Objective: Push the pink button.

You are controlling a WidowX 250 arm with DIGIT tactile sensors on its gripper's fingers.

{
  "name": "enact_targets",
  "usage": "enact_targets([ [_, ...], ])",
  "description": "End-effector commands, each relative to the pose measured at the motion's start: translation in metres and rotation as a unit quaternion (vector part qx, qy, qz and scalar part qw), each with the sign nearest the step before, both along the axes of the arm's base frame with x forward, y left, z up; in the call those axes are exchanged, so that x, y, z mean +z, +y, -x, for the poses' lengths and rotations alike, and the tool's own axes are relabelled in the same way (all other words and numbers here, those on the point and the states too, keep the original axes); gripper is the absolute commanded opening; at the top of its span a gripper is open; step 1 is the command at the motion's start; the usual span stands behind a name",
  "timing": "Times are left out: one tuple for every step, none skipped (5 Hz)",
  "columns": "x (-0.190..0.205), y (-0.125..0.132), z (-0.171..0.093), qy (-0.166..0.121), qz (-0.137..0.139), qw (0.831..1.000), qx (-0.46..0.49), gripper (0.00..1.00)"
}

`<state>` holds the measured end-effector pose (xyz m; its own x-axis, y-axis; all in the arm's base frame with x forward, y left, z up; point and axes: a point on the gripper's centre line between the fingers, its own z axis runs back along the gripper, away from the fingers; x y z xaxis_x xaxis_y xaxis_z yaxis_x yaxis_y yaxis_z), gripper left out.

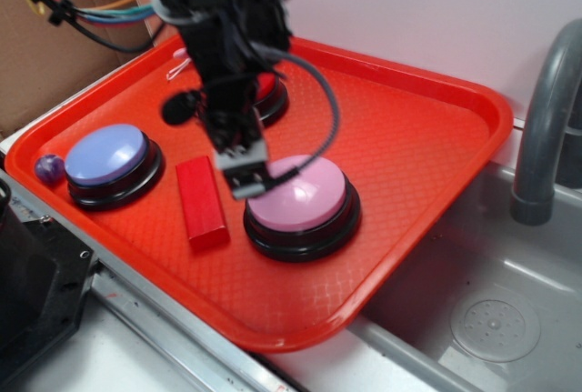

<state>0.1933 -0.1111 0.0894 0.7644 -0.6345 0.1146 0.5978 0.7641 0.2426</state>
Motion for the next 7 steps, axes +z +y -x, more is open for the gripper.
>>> enact_targets([
  [-0.032, -0.03, -0.021, 0.047, 0.095, 0.994, 0.022, 1.0],
  [-0.035, -0.037, -0.026, 0.083, 0.072, 0.994, 0.014, 1.0],
  [-0.028, -0.043, -0.025, 0.1, 0.058, 0.993, -0.003, 1.0],
  [0.005, -0.035, -0.024, 0.083, 0.06, 0.994, -0.024, 1.0],
  [0.045, -0.023, -0.021, 0.065, 0.053, 0.996, -0.025, 1.0],
  [0.058, -0.017, -0.017, 0.067, 0.083, 0.994, 0.001, 1.0],
  [0.073, -0.014, -0.013, 0.074, 0.073, 0.995, 0.003, 1.0],
])
